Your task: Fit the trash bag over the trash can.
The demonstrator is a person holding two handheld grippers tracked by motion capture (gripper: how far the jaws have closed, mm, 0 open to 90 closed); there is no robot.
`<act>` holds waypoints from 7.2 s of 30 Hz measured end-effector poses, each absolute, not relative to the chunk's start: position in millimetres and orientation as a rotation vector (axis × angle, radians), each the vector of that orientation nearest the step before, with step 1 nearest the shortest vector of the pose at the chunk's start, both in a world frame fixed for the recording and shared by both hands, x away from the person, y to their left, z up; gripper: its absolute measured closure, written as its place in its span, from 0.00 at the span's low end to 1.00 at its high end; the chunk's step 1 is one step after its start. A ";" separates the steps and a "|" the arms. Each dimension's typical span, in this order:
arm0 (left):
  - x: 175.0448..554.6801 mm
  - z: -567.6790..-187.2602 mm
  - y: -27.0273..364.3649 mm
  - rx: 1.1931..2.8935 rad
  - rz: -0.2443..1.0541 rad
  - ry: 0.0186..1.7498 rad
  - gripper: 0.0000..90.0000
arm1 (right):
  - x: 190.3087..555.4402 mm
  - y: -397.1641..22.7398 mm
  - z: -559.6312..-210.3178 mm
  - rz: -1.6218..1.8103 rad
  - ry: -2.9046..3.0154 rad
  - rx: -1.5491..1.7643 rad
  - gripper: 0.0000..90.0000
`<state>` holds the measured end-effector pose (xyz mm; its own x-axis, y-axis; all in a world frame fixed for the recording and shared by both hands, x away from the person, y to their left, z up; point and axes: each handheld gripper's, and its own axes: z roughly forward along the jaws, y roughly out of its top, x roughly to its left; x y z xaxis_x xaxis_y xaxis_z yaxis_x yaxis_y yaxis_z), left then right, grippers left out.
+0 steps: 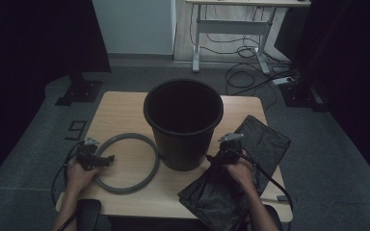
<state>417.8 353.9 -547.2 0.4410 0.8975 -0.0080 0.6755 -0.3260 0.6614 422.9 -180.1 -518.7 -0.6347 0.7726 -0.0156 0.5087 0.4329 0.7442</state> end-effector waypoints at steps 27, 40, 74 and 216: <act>416.7 -547.1 352.4 2.099 0.491 1.325 0.00 | 335.6 -203.3 -540.1 0.775 2.624 1.057 0.03; 416.4 -547.2 352.0 2.098 0.491 1.326 0.00 | 331.4 -213.9 -530.8 0.784 2.598 1.091 0.48; 416.5 -547.2 352.1 2.099 0.491 1.325 0.00 | 371.4 -237.4 -485.1 0.777 2.610 1.129 0.98; 417.0 -547.2 351.1 2.106 0.483 1.306 0.00 | 485.9 -7.9 -284.9 0.849 2.788 0.719 0.39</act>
<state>417.0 351.1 -547.2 0.4476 0.8942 -0.0094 0.6732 -0.3300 0.6618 485.9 -7.9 -284.9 -0.8761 0.4822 0.0058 0.4036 0.7266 0.5560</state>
